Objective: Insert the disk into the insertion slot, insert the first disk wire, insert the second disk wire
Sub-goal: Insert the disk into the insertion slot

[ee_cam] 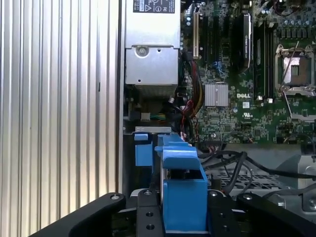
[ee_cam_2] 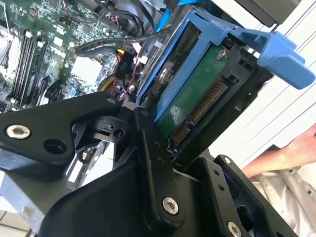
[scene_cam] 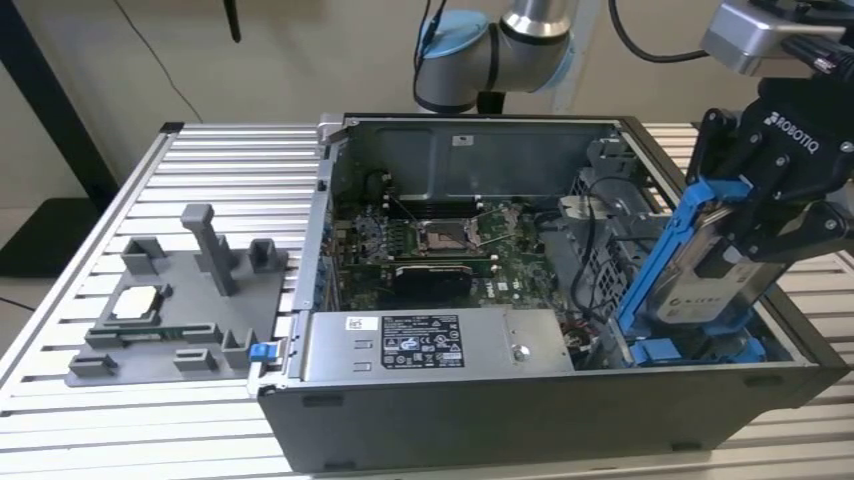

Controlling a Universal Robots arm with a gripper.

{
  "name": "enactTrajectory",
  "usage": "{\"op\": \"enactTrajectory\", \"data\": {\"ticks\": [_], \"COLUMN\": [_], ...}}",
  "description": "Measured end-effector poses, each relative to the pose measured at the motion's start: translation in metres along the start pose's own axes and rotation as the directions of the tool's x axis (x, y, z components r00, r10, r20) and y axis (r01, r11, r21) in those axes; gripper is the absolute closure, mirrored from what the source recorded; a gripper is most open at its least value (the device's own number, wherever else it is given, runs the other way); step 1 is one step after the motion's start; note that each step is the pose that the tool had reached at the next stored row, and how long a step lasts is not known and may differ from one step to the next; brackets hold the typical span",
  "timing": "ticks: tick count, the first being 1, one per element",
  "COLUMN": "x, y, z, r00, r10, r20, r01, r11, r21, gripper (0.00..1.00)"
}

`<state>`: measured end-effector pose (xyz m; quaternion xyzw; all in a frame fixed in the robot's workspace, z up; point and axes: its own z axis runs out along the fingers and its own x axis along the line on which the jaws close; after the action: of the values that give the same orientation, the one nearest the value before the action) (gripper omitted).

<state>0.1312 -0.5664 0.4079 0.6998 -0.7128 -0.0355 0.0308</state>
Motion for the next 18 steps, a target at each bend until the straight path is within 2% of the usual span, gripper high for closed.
{"op": "enactTrajectory", "data": {"ticks": [5, 16, 18], "x": [0.0000, 0.0001, 0.0000], "y": [-0.0022, -0.0060, -0.0062], "z": [0.0061, 0.0253, 0.0257], "r00": [1.0000, 1.0000, 1.0000], "r10": [0.000, 0.000, 0.000], "r20": [0.0004, 0.0004, 0.0002], "r01": [0.000, 0.000, 0.000], "r11": [1.0000, 1.0000, 1.0000], "r21": [-0.0024, -0.0050, -0.0049], "gripper": [1.00, 1.00, 1.00]}}
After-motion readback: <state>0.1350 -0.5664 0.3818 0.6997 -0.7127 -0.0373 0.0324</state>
